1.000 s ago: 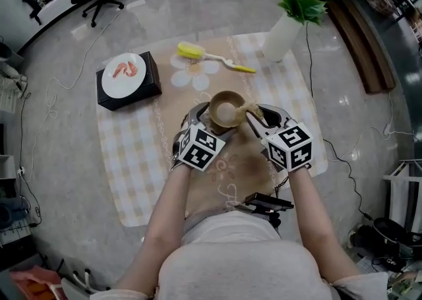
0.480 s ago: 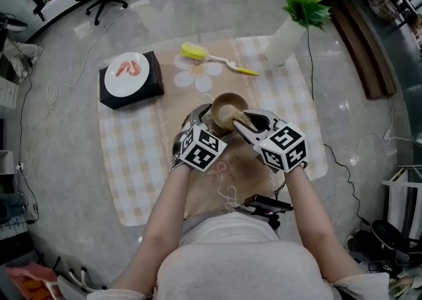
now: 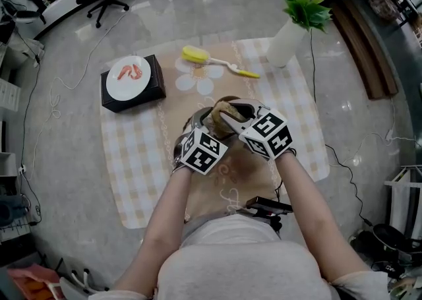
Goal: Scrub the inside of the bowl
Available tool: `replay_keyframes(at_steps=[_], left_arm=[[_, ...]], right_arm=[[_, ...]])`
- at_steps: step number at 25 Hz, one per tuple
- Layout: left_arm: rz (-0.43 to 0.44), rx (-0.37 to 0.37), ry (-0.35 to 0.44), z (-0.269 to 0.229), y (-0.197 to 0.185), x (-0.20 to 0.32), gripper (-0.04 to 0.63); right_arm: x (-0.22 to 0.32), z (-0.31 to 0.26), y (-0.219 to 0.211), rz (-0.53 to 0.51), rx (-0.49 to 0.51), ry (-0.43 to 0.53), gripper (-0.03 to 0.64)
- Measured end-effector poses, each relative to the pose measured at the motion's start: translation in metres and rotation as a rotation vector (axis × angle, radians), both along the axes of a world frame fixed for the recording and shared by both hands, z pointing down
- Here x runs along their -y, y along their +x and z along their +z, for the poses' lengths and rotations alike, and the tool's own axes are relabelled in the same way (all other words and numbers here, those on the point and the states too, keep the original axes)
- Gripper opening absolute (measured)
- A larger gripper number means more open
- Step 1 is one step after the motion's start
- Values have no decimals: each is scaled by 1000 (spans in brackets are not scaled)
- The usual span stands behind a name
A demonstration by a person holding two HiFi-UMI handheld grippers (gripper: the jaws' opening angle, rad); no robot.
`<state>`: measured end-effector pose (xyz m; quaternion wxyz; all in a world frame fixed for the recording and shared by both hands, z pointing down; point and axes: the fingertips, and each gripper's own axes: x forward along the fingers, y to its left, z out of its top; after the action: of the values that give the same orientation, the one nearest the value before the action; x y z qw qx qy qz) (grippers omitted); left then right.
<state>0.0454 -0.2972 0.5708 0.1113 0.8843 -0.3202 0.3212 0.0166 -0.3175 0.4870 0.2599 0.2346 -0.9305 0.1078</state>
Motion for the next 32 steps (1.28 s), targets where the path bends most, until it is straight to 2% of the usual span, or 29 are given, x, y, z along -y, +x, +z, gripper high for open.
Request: replay_keyframes(at_steps=[10,17,22,27,32], left_arm=[[5,11,-2,0,2,-1,437],[11,19,1,0,2,-2,436],[9,19,1,0,2,-2,434],[3,15,-4,0,2,-1,434],[3,18,-7,1,1,-1,436]], right_arm=[[27,17,7,-78,-214,-27,100],[38,27,17,-85,-285,-7,100],[37,30,29,-95,-332,-33,100],[23,32,41,-120,-352,-64,100],[8,31,52,-64,-288,-92,101]])
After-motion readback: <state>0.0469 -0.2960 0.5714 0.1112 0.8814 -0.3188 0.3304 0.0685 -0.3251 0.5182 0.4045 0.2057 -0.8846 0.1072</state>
